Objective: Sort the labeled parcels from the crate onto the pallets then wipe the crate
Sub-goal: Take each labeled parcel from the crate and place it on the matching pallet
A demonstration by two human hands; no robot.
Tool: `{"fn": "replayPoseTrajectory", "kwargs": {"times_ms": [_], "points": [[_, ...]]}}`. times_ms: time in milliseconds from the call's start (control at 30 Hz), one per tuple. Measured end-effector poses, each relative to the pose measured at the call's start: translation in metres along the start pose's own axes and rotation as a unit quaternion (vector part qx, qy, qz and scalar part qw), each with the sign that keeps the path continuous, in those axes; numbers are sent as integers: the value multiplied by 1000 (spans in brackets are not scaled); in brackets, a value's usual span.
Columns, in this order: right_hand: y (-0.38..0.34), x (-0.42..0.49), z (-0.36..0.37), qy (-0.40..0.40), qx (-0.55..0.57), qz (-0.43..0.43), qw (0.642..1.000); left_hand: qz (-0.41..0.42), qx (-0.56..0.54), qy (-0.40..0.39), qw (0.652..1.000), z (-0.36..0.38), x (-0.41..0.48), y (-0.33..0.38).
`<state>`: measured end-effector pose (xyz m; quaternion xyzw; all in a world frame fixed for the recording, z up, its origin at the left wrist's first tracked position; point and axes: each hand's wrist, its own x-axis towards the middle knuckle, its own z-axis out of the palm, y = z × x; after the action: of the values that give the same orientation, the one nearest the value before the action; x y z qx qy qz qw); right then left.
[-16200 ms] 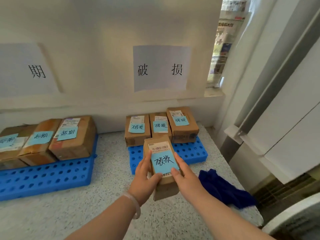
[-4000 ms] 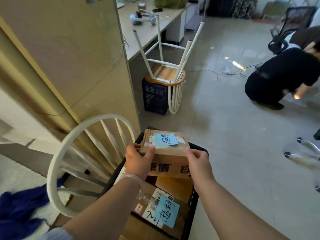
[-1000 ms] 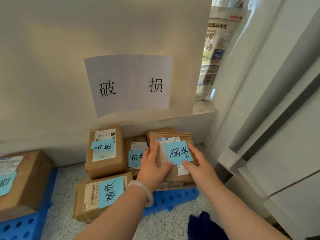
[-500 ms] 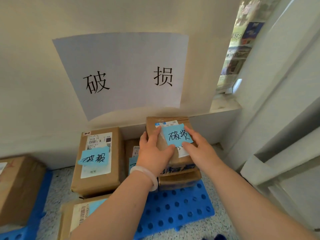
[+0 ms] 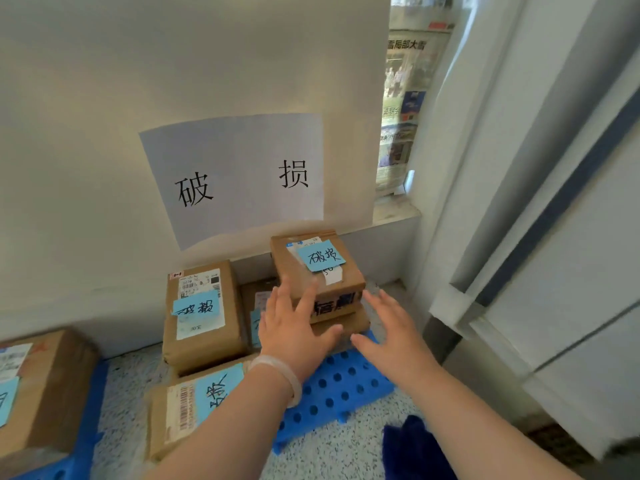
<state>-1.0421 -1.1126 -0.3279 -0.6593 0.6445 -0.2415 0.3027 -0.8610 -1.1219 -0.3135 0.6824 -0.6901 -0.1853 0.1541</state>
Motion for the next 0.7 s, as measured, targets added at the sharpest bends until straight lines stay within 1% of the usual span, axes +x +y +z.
{"fn": "replayPoseTrajectory", "kwargs": {"times_ms": [67,167,267,400,500,600,700], "points": [[9,-41,-1,-8,-18,5,1000,47,34,-14,998,9,-33,10],[22,-100,-8,11,-74,2,997,117,63,-31,991,26,-74,30],[37,-154,-21,30,-129,23,991,163,66,-59,983,47,-108,53],[60,-220,-43,70,-150,66,984,244,56,-89,964,70,-152,95],[79,-268,-65,101,-153,97,978,329,53,-93,938,87,-186,135],[106,-315,-82,136,-155,140,968,420,65,-101,900,106,-220,174],[136,-357,-96,168,-136,190,958,470,74,-130,870,127,-246,212]]}}
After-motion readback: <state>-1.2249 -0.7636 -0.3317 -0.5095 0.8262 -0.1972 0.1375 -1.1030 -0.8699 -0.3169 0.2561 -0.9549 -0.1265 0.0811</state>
